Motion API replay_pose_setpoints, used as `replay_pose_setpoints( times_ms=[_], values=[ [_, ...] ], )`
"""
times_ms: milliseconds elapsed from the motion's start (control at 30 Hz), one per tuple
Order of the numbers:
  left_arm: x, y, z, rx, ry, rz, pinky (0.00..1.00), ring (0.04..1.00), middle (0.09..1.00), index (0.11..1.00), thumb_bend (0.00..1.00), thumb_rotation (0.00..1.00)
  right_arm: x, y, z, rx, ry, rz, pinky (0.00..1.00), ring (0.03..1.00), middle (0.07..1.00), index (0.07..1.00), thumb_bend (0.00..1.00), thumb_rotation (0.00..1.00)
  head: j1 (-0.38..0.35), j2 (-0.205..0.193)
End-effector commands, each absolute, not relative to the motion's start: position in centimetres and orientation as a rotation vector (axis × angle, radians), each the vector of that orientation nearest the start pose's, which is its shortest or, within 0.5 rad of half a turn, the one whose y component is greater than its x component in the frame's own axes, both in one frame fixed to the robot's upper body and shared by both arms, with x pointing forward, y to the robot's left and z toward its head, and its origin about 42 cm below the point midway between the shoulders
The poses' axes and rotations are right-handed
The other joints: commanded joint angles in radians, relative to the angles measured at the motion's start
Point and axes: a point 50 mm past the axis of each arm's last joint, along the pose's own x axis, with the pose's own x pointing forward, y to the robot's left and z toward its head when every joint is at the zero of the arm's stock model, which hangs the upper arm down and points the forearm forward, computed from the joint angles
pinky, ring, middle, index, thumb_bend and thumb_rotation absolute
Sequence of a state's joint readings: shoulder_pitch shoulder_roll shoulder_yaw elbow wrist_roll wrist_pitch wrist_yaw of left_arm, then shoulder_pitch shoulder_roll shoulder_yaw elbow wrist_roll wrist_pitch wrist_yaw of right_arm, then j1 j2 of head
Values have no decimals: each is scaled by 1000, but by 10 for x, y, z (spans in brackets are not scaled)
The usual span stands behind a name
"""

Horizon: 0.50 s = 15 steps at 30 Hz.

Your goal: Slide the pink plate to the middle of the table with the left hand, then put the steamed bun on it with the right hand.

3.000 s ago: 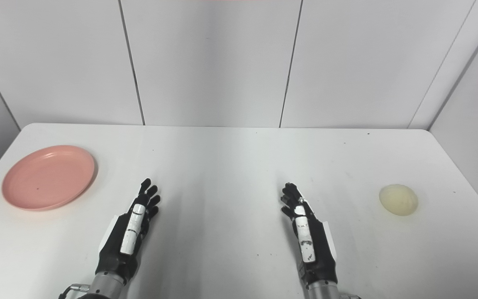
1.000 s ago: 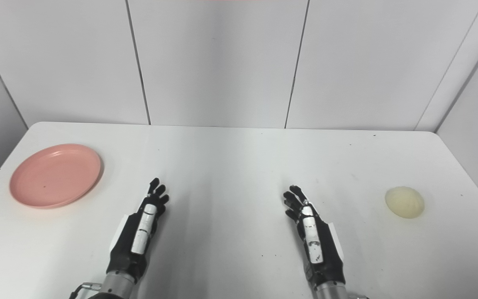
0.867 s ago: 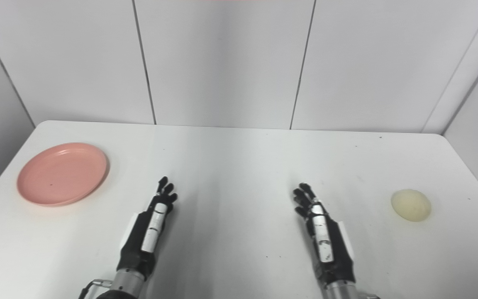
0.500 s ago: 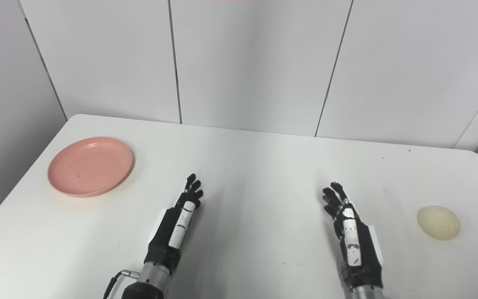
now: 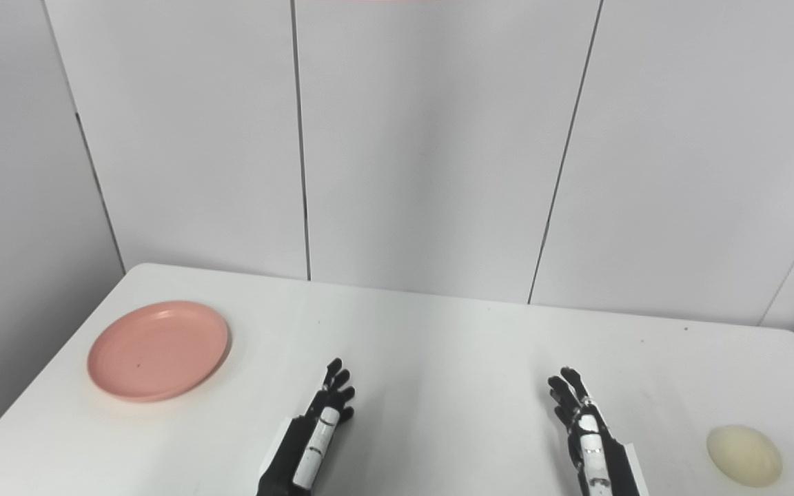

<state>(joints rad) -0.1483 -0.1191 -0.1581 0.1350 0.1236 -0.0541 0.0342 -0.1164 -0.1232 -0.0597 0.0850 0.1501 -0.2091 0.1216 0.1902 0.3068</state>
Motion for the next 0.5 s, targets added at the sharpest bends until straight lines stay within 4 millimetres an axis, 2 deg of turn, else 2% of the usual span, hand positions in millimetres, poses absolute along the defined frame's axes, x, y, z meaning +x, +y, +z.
replay_pose_setpoints(
  times_ms=[0,100,200,300,400,467],
  values=[
    [322,113,99,7,-61,-174,957,973,1000,1000,607,1000,303,-252,84,44,-146,59,954,920,888,906,668,1000,-5,-6],
    [328,116,107,-22,-95,-151,991,983,1000,1000,605,1000,306,-251,82,45,-149,56,952,919,885,907,698,1000,-8,-11],
    [332,122,126,-66,-146,-134,1000,997,1000,1000,619,989,307,-250,82,50,-149,54,940,912,880,901,730,1000,-10,-9],
    [333,130,148,-111,-213,-119,1000,1000,1000,1000,593,982,307,-249,83,47,-152,57,935,912,880,902,737,1000,-15,1],
    [335,139,171,-155,-281,-105,1000,1000,1000,1000,665,962,305,-247,85,45,-154,60,945,919,888,907,735,1000,-17,6],
    [339,147,194,-193,-341,-84,1000,1000,995,1000,703,934,303,-247,86,47,-154,60,947,922,890,907,733,1000,-18,11]
  ],
)
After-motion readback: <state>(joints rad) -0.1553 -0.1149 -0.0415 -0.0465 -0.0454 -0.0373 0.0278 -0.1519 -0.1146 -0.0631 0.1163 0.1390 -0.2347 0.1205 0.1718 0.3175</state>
